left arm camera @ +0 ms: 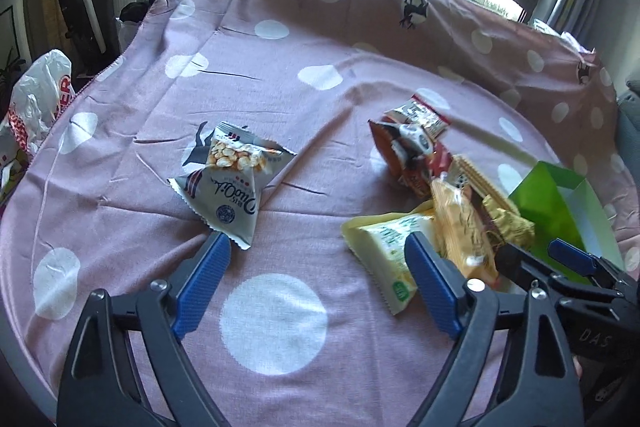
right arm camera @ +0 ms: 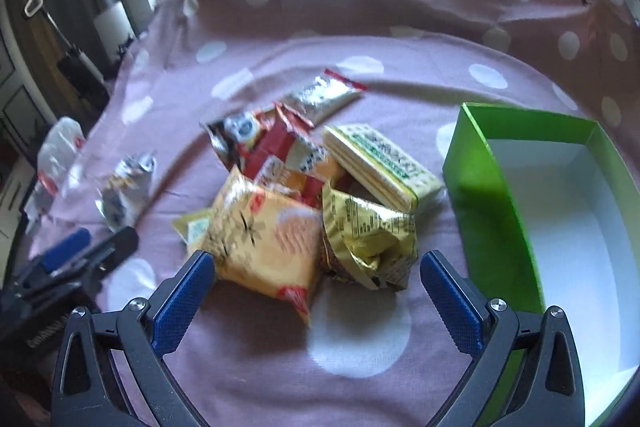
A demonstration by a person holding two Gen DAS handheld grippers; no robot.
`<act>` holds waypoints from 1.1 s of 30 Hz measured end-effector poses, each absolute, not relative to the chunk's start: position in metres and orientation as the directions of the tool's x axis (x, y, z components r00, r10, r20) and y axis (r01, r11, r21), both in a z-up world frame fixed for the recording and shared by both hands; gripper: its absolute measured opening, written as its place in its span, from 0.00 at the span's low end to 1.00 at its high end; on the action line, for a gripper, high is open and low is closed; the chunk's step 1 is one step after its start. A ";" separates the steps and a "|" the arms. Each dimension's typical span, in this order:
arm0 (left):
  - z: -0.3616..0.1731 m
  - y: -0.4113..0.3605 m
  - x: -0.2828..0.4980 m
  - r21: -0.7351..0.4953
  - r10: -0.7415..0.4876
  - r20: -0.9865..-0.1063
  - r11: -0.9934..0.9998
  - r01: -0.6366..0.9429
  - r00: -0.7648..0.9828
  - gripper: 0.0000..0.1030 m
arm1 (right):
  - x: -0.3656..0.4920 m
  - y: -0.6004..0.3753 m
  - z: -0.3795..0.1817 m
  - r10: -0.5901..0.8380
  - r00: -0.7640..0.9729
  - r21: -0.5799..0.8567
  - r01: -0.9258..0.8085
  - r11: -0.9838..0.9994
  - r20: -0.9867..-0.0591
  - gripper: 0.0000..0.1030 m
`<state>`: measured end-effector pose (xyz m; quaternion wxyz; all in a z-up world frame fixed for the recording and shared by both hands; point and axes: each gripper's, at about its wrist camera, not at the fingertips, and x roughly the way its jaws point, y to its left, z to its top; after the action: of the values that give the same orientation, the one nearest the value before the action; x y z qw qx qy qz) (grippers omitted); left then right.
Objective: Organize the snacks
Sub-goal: 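Move the right tool toward the yellow rice-cracker bag in the pile, then close the right gripper on the yellow rice-cracker bag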
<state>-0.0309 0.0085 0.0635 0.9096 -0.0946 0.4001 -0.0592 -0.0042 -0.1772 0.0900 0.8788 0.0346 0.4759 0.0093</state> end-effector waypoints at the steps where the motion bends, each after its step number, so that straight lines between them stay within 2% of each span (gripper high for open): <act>1: 0.064 0.010 -0.031 -0.241 -0.201 -0.715 0.970 0.034 0.669 0.82 | -0.006 -0.178 0.094 0.047 0.558 0.073 0.023 0.997 -0.829 0.99; 6: 0.068 0.010 -0.035 -0.296 -0.247 -0.702 0.954 0.042 0.668 0.73 | -0.008 -0.188 0.107 0.100 0.592 0.154 0.042 0.987 -0.799 0.97; 9: 0.069 0.006 -0.037 -0.299 -0.253 -0.701 0.953 0.047 0.667 0.68 | -0.005 -0.196 0.107 0.124 0.587 0.204 0.073 0.976 -0.800 0.88; 11: 0.070 0.000 -0.037 -0.292 -0.254 -0.704 0.955 0.057 0.663 0.65 | -0.003 -0.199 0.102 0.118 0.572 0.215 0.105 0.971 -0.812 0.74; 13: 0.070 -0.006 -0.036 -0.273 -0.249 -0.712 0.960 0.068 0.657 0.60 | -0.001 -0.197 0.099 0.125 0.558 0.220 0.106 0.970 -0.821 0.69; 22: 0.071 -0.037 -0.034 -0.305 -0.325 -0.719 0.942 0.141 0.615 0.43 | 0.011 -0.201 0.085 0.311 0.502 0.401 0.080 0.912 -0.807 0.69; 25: 0.067 -0.048 -0.029 -0.293 -0.326 -0.735 0.943 0.156 0.594 0.38 | 0.016 -0.202 0.079 0.355 0.476 0.437 0.068 0.897 -0.804 0.72; 28: 0.067 -0.056 -0.024 -0.326 -0.366 -0.738 0.929 0.176 0.567 0.36 | 0.017 -0.202 0.079 0.391 0.480 0.472 0.054 0.880 -0.785 0.80; 33: 0.065 -0.067 -0.019 -0.296 -0.355 -0.751 0.935 0.197 0.557 0.36 | 0.015 -0.210 0.079 0.428 0.459 0.518 0.085 0.851 -0.779 0.80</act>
<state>-0.0194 -0.0675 0.0653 0.8779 -0.0892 0.4434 -0.1571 0.0154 -0.2097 0.0792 0.8163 0.2515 0.5093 0.1050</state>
